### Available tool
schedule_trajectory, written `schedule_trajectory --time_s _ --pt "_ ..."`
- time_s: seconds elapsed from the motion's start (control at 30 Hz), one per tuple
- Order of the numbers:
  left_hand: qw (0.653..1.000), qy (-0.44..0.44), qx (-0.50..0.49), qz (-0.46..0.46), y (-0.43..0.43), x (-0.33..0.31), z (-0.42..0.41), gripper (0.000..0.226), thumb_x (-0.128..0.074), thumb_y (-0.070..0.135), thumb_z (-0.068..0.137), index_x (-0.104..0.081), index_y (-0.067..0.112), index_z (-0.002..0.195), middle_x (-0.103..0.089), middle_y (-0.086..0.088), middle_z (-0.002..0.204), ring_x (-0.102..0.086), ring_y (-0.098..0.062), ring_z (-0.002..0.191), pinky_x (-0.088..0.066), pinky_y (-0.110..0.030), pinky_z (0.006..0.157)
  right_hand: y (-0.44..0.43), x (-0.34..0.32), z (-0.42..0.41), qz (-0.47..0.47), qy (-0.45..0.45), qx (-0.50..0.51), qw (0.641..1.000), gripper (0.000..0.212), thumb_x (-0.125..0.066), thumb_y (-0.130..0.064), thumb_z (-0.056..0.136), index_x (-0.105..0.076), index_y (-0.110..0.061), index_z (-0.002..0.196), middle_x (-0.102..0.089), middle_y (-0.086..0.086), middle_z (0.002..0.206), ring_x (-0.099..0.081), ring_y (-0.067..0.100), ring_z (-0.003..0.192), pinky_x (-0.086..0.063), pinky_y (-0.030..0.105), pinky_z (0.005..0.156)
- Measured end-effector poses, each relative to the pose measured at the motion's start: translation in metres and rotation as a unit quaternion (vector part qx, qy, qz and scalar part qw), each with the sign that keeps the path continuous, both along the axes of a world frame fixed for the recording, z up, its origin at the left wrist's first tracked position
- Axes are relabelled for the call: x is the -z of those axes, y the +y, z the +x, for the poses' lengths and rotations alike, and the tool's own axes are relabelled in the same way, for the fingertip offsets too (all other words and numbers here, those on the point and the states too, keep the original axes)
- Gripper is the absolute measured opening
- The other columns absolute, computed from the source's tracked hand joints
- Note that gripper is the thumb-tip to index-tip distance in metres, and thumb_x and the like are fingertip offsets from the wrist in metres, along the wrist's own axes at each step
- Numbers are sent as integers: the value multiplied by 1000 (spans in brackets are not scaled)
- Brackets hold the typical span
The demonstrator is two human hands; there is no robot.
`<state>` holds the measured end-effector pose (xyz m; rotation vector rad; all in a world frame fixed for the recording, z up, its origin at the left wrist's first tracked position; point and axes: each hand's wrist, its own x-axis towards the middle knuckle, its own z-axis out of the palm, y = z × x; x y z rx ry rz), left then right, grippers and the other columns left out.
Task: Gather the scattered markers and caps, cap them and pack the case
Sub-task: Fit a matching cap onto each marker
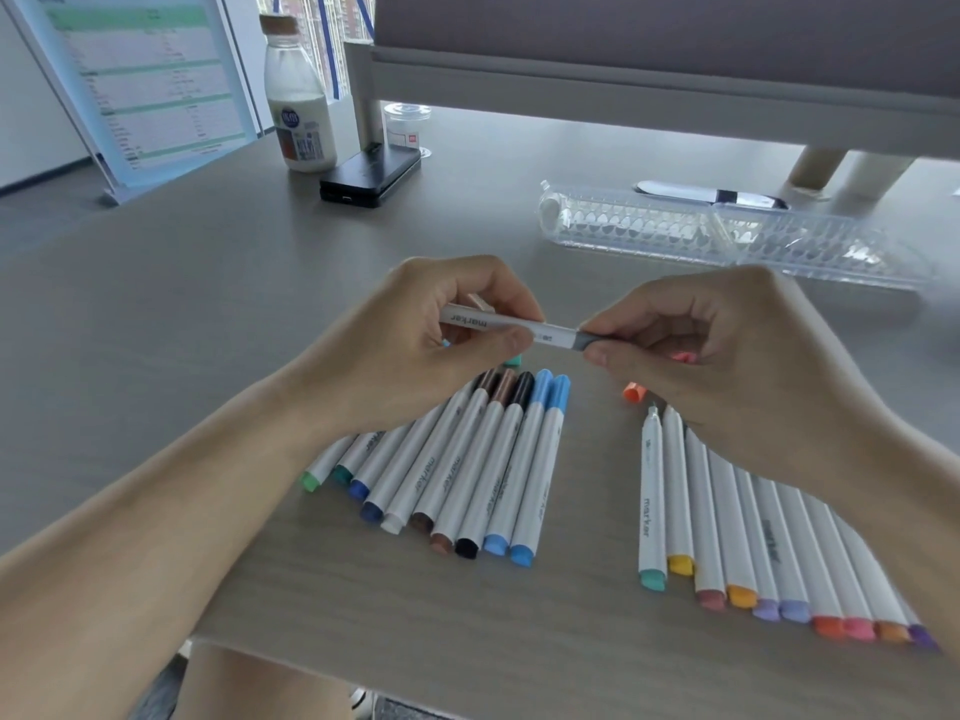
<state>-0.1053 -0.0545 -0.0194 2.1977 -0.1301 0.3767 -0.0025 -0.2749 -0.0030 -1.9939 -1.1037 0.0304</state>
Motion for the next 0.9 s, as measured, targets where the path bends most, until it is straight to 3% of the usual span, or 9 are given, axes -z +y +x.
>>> schedule_trajectory --time_s 0.23,0.3,0.4,0.47,0.53,0.6,0.63,0.77,0.9 --pt "1000 2 4 5 -2 -1 -2 7 -68 15 99 -73 18 103 -66 19 74 -57 2 62 -41 -8 60 0 -1 0 16 11 -5 1000 9 -80 -18 85 -81 -26 89 -77 -8 77 -73 10 65 -62 30 58" --pt "1000 -1 18 1 -6 -2 -2 9 -64 16 102 -71 18 107 -70 15 82 -59 -6 63 -47 -21 61 0 -6 2 69 44 -3 997 7 -79 -17 86 -80 -23 89 -76 -4 76 -68 10 58 -58 29 57" --pt "999 -17 46 5 -9 -1 -2 24 -54 28 107 -75 18 109 -75 1 88 -66 -33 77 -54 -53 74 1 -12 8 145 174 -11 974 11 -77 -26 82 -80 -22 92 -76 -1 80 -68 19 70 -58 27 69" --pt "998 -14 58 5 -8 0 -2 43 -45 42 108 -79 16 105 -75 -10 86 -70 -36 81 -54 -55 80 0 -10 11 152 312 -35 937 26 -75 -24 77 -76 -17 102 -75 -1 85 -71 12 79 -57 17 75" --pt "999 -12 46 13 -5 2 -2 49 -40 44 108 -81 18 102 -77 -3 85 -72 -23 81 -55 -43 79 -3 -10 14 112 363 -43 924 38 -74 -21 74 -73 -13 111 -73 1 86 -71 12 78 -57 16 72" --pt "999 -51 4 17 -2 3 -1 47 -39 38 110 -81 21 97 -75 6 81 -68 -10 76 -48 -22 73 -8 -12 15 43 361 -44 931 48 -75 -24 72 -70 -15 118 -71 6 83 -67 17 75 -59 20 70" --pt "997 -75 -20 16 0 3 1 46 -40 34 110 -80 21 93 -74 6 78 -65 -11 72 -46 -22 69 -10 -13 15 1 347 -42 937 52 -76 -27 70 -68 -18 120 -70 8 82 -64 20 74 -58 23 68" --pt "985 -143 -91 4 6 2 5 39 -48 23 110 -77 13 85 -68 -2 69 -59 -33 66 -46 -44 65 -9 -13 10 -143 273 -39 950 41 -77 -30 80 -63 -29 119 -69 4 73 -52 17 63 -43 21 52" --pt "983 -142 -113 4 4 2 5 38 -51 21 108 -76 12 81 -65 -2 67 -59 -31 65 -48 -45 67 0 -10 3 -194 201 8 960 26 -72 -41 88 -62 -37 111 -76 -7 76 -59 10 59 -45 31 58"
